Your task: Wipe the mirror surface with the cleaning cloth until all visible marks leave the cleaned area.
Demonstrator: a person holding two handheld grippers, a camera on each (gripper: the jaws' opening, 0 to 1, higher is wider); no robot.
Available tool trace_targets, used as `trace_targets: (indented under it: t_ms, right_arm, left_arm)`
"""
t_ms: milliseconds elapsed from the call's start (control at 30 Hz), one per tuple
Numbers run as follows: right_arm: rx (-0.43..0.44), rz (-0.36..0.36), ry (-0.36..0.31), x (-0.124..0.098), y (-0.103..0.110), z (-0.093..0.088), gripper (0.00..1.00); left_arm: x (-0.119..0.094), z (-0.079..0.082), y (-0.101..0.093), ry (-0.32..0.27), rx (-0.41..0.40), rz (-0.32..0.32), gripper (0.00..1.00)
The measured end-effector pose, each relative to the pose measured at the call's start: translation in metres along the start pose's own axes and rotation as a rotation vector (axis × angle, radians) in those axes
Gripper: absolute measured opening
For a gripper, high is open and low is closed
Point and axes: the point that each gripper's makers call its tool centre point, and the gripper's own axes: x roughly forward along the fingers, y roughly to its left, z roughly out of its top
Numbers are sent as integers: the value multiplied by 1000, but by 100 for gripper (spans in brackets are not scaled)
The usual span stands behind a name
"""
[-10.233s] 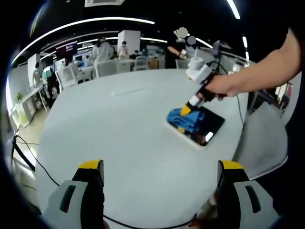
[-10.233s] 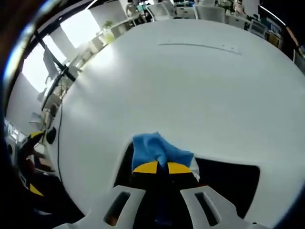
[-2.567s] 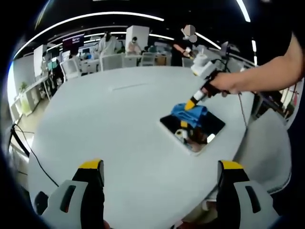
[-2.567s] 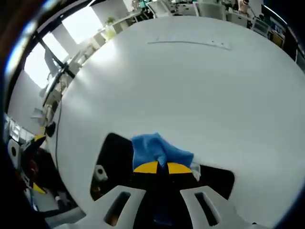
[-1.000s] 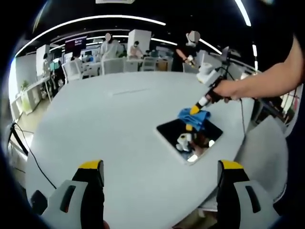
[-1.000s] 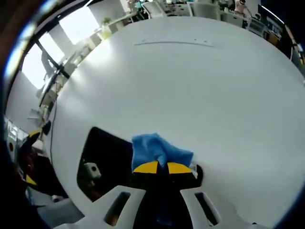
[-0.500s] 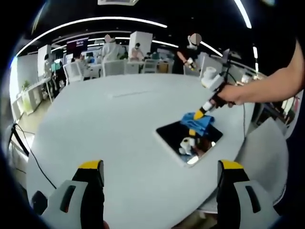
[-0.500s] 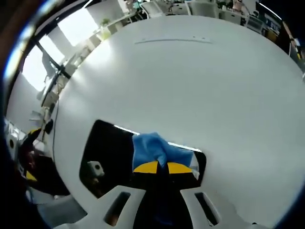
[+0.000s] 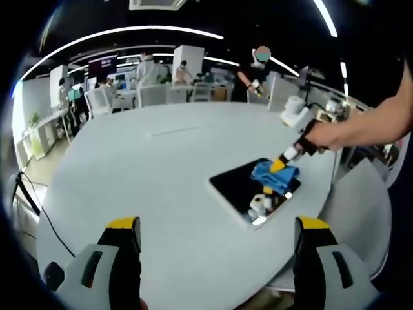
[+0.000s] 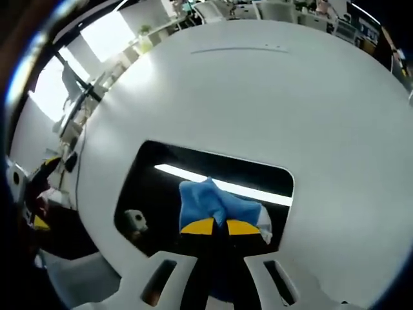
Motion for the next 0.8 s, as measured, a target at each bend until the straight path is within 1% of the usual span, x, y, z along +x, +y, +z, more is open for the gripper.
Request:
trace_targets:
  t_ms: [200, 367, 567, 800]
  right_arm:
    - [-7, 1, 2, -5, 8, -14, 0]
    - [10, 11, -2, -7, 14, -22, 0]
    - [17, 20, -4, -10, 19, -33, 0]
    - [29, 37, 6, -15, 28, -49, 0]
  left_arm:
    - [0, 2, -2, -3, 7, -2, 100]
    - [2, 1, -4, -2, 13, -9, 100]
    - [3, 5, -7, -8, 17, -16, 99]
    - [2, 3, -6, -6, 23, -20, 99]
